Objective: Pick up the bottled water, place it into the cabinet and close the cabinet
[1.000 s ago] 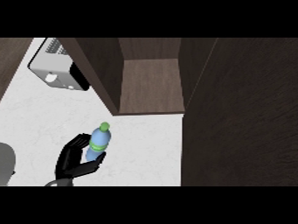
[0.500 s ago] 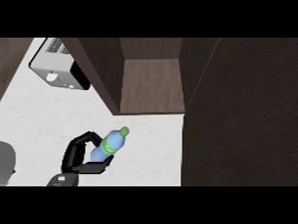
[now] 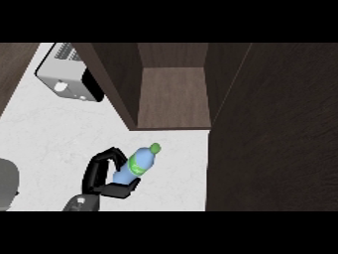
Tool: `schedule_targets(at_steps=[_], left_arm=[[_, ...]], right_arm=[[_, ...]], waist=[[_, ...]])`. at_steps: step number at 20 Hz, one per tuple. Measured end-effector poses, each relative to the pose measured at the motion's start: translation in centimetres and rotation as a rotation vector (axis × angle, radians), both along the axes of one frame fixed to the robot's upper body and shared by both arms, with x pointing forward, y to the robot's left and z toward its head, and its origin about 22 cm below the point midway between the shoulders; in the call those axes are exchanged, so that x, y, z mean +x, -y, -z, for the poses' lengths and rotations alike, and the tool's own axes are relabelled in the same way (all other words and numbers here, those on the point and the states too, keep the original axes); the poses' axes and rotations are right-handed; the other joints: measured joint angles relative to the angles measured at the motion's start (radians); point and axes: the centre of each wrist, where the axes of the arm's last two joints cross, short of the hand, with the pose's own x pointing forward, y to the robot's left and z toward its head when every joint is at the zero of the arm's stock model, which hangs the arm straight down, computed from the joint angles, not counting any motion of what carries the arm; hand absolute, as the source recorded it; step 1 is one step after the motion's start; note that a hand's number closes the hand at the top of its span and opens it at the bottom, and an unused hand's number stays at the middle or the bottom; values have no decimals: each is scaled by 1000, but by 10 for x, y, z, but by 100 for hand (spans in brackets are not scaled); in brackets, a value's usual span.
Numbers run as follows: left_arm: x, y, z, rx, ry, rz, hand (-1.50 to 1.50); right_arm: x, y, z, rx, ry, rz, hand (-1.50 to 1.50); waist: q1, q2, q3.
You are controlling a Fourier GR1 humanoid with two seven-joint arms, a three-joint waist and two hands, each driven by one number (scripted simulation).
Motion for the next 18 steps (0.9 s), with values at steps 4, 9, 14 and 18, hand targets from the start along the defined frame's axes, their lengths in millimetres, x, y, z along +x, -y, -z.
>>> schedule_targets(at_steps=[4,9,14,18], left_arm=[[16,24,-15,-39,9,22,150],[33,56,-45,-62,14,36,150],[50,88,-80,-47,-8,36,150],[68,110,-104,-46,-20,28,150]], right_arm=[[-2,3,0,-14,2,-1,-150],[1,7,0,-39,11,8,-150],[-5,12,0,-52,7,12,-150],[-8,15,1,-61,13,12,-150]], waist=[[-6,0,-1],[-1,0,-1],[-8,0,-1],[-15,3,-2]])
